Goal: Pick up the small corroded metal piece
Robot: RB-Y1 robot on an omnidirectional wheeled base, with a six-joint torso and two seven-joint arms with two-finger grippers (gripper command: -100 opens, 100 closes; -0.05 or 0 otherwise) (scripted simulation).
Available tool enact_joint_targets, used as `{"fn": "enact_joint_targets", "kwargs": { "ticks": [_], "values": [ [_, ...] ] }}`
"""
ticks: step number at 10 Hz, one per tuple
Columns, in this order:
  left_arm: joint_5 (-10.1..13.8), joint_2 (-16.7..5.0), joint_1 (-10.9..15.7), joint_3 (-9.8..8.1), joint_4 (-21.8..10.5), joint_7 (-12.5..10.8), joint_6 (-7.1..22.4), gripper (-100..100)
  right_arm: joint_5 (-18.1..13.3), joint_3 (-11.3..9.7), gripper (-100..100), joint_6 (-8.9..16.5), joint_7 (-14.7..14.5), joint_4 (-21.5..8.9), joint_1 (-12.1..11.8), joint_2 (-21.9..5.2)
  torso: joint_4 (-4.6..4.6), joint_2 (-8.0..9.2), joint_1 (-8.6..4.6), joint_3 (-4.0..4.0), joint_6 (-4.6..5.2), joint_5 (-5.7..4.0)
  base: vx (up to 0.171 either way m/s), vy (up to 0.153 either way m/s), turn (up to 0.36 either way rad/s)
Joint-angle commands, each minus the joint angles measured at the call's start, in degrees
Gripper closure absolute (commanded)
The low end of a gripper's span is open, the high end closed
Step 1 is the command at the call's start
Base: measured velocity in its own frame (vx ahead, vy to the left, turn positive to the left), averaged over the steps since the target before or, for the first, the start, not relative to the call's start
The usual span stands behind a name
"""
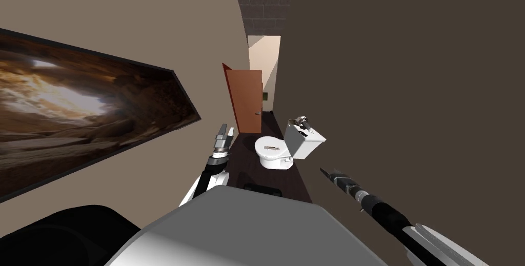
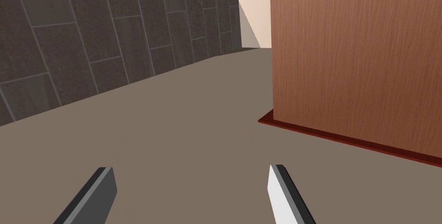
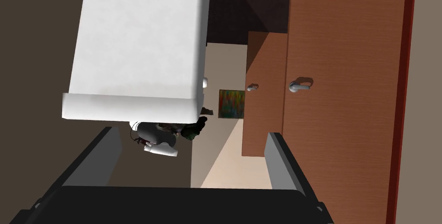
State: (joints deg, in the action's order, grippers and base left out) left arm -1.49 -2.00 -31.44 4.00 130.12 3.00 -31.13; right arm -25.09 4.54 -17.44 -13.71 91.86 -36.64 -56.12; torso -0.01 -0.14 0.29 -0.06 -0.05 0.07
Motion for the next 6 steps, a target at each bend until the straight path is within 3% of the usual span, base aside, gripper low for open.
{"fn": "enact_joint_targets", "kwargs": {
  "ticks": [1,4,6],
  "values": [
    [0.0,0.0,0.0,0.0,0.0,0.0,0.0,0,-0.4,0.0,-100,-0.6,-0.5,-2.2,0.6,-0.6,0.0,0.0,0.0,0.0,0.0,0.0,0.02,0.052,0.042],
    [0.0,0.0,0.0,0.0,0.0,0.0,0.0,0,-1.5,0.9,-100,-0.8,-0.7,-7.7,0.3,-6.3,-0.03,-0.15,0.06,-0.08,-0.02,0.01,0.057,0.087,0.145],
    [0.0,0.0,0.0,0.0,0.0,0.0,0.0,0,-1.8,1.3,-100,-0.9,-0.7,-9.6,0.2,-8.7,-0.04,-0.16,0.07,-0.1,0.01,0.02,0.072,0.08,0.084]
  ]
}}
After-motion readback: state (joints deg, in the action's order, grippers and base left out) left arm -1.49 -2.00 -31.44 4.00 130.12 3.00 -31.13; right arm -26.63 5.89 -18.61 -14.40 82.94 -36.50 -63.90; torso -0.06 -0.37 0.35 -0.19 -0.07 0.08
